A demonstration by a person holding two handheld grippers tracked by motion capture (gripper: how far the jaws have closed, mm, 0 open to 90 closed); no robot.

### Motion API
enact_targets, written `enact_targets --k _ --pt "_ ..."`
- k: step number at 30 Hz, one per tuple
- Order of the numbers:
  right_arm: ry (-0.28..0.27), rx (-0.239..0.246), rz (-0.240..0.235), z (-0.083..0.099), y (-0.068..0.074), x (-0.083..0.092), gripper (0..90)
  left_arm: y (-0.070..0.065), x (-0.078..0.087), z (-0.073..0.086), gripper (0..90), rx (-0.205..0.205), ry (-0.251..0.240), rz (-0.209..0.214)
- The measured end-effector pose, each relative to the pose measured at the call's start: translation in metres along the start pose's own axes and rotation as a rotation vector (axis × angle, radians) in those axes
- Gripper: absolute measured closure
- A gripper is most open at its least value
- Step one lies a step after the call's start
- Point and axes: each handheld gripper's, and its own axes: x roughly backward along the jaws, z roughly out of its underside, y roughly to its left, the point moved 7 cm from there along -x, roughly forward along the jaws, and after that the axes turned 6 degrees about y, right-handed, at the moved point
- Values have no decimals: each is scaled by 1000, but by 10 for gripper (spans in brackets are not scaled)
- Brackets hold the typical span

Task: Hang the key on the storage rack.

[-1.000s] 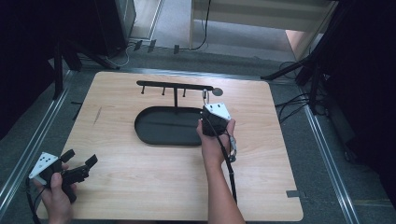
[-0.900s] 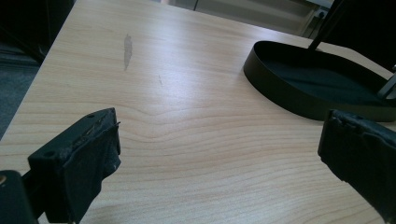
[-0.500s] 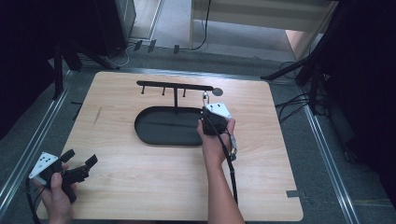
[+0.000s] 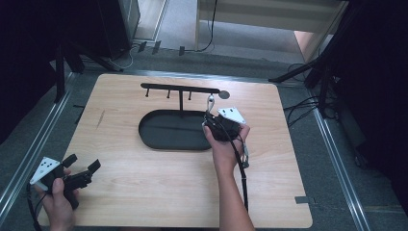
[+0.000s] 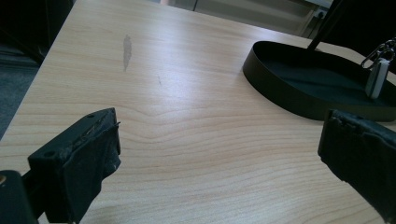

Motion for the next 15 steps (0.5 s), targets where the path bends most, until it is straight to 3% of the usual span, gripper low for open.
enact_targets --k 3,11,14,15 --pt "1 -11 -19 3 -5 6 370 0 0 0 0 -1 0 -1" --pt "12 -3 -14 11 -18 20 275 0 0 0 0 -4 0 -4" --pt "28 -8 -9 18 -26 28 132 0 0 0 0 -5 1 -5" --pt "28 -8 -9 18 -26 28 132 0 0 0 0 -5 1 -5"
